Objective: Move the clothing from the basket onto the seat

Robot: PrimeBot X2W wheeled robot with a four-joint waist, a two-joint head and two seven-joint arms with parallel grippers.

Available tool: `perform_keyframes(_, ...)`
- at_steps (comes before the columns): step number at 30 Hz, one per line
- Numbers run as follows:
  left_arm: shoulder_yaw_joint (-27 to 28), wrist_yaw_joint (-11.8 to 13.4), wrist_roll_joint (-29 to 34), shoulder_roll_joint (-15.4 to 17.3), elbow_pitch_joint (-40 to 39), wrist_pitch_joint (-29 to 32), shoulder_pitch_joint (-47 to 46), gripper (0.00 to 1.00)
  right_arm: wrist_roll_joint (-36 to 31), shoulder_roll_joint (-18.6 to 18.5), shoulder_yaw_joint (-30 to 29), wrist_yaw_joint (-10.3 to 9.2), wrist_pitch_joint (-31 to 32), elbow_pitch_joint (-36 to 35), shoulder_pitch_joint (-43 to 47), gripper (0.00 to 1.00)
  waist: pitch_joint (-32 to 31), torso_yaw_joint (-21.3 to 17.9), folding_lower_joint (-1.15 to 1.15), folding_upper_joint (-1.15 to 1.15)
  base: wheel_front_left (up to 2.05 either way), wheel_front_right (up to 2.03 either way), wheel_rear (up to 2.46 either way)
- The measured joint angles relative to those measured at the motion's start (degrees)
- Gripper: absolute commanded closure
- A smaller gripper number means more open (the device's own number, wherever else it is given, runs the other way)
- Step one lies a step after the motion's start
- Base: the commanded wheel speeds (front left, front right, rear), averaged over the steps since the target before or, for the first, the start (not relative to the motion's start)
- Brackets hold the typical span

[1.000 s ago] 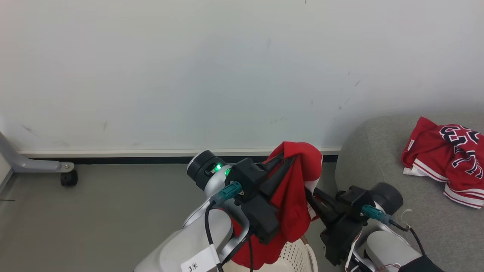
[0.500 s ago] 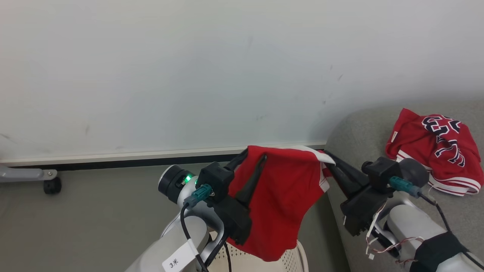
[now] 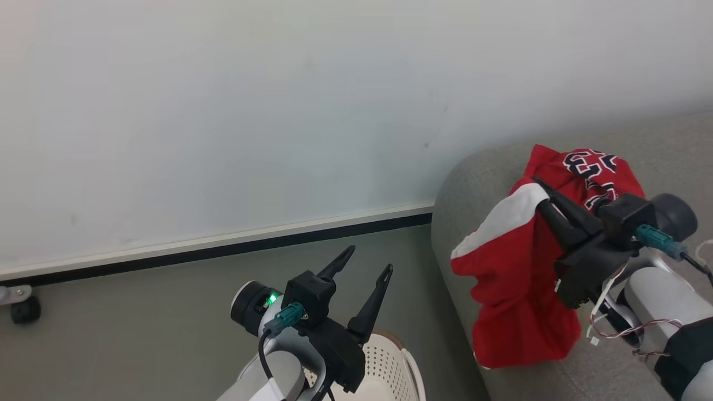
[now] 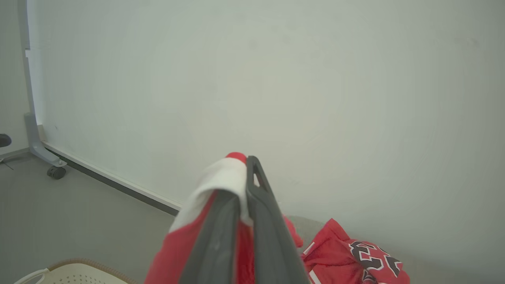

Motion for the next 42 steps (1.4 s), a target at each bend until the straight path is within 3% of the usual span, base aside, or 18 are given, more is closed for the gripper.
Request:
perform_keyframes(18,-1.63,0.56,0.34,-1.56,-2.26,-0.81,1.64,0.00,0.14,-7.71,-4.25,-1.14,3.11,-7.47,-1.77,1.00,2.10,-10.19,0.00,0.00,0.00,0.00,0.00)
perform_keyframes(26,-2.85,1.12,2.85,-1.53,-5.28,-0.86,1.37,0.00,1.63,-11.33,-9.09,-2.64,5.82,-8.13,-6.89,1.00,6.79,-10.69,0.00,0.00,0.00,0.00,0.00)
perform_keyframes(34,-3.19,1.57,5.15,0.19,-8.79,-0.87,-1.01,0.00,2.12,-17.34,-15.44,-3.67,8.77,-3.80,-19.52,1.00,12.82,-9.73,0.01,0.00,0.00,0.00,0.00)
perform_keyframes(42,-2.96,2.18,7.97,2.49,-13.57,-0.88,-4.09,0.00,1.97,-19.02,-18.74,-5.78,9.67,-0.52,-29.71,1.00,19.19,-7.60,0.01,0.01,0.00,0.00,0.00)
